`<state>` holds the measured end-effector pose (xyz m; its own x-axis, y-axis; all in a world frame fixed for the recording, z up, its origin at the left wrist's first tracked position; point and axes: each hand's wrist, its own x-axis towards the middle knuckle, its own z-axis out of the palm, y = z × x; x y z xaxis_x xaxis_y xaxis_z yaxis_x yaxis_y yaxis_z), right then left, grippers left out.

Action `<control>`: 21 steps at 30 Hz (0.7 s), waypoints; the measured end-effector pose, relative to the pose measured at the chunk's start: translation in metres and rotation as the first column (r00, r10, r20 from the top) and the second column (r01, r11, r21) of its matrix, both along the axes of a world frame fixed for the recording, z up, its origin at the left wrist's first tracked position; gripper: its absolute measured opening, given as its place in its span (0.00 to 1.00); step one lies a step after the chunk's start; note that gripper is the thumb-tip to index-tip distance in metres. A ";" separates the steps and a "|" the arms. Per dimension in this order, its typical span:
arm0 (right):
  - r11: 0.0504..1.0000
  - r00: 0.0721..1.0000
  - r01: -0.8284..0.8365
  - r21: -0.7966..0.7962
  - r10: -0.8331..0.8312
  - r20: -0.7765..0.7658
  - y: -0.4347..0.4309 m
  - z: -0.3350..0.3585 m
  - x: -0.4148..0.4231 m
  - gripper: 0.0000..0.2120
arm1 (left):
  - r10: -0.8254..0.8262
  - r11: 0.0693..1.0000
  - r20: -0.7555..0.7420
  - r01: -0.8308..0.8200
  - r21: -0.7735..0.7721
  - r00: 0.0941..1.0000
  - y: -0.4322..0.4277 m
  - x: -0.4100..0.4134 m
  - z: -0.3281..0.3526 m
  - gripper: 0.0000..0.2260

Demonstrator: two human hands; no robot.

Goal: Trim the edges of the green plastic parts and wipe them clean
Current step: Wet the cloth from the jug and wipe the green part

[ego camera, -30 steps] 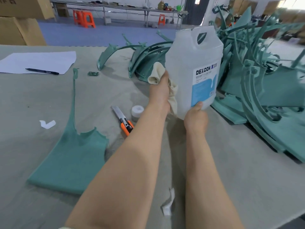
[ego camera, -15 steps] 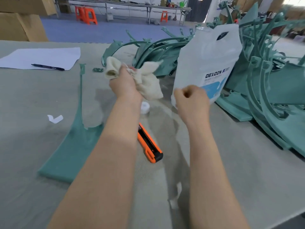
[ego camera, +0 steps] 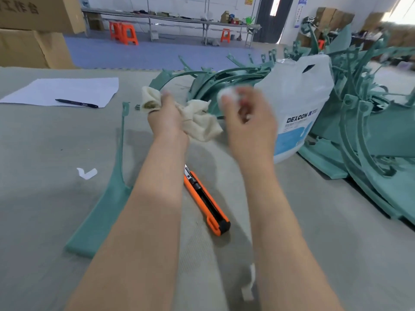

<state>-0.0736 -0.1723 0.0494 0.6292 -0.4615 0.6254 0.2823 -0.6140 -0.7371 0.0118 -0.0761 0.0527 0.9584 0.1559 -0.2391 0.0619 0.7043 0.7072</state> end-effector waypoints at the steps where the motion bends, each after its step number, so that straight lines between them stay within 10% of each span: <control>1: 0.996 0.981 0.082 0.036 -0.087 0.172 -0.008 0.017 -0.006 0.11 | -0.057 0.998 0.011 0.057 -0.014 0.998 -0.006 0.000 0.001 0.07; 4: 0.965 0.919 0.255 0.065 -0.263 0.294 -0.035 0.056 -0.008 0.12 | -0.197 0.980 0.055 0.198 -0.009 0.979 -0.029 -0.007 0.006 0.06; 12: 0.964 0.962 0.249 -0.090 -0.257 -0.095 -0.064 0.067 0.023 0.15 | -0.355 0.843 0.194 0.225 0.488 0.914 -0.082 -0.037 0.010 0.04; 21: 0.935 0.927 0.310 -0.174 -0.338 -0.165 -0.069 0.074 0.033 0.13 | -0.493 0.589 0.238 0.119 0.800 0.837 -0.107 -0.044 -0.013 0.33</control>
<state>-0.0406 -0.2409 0.1238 0.5730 -0.5751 0.5839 -0.0853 -0.7504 -0.6555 -0.0320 -0.1829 0.0397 0.9482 -0.2278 0.2213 -0.2424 -0.0690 0.9677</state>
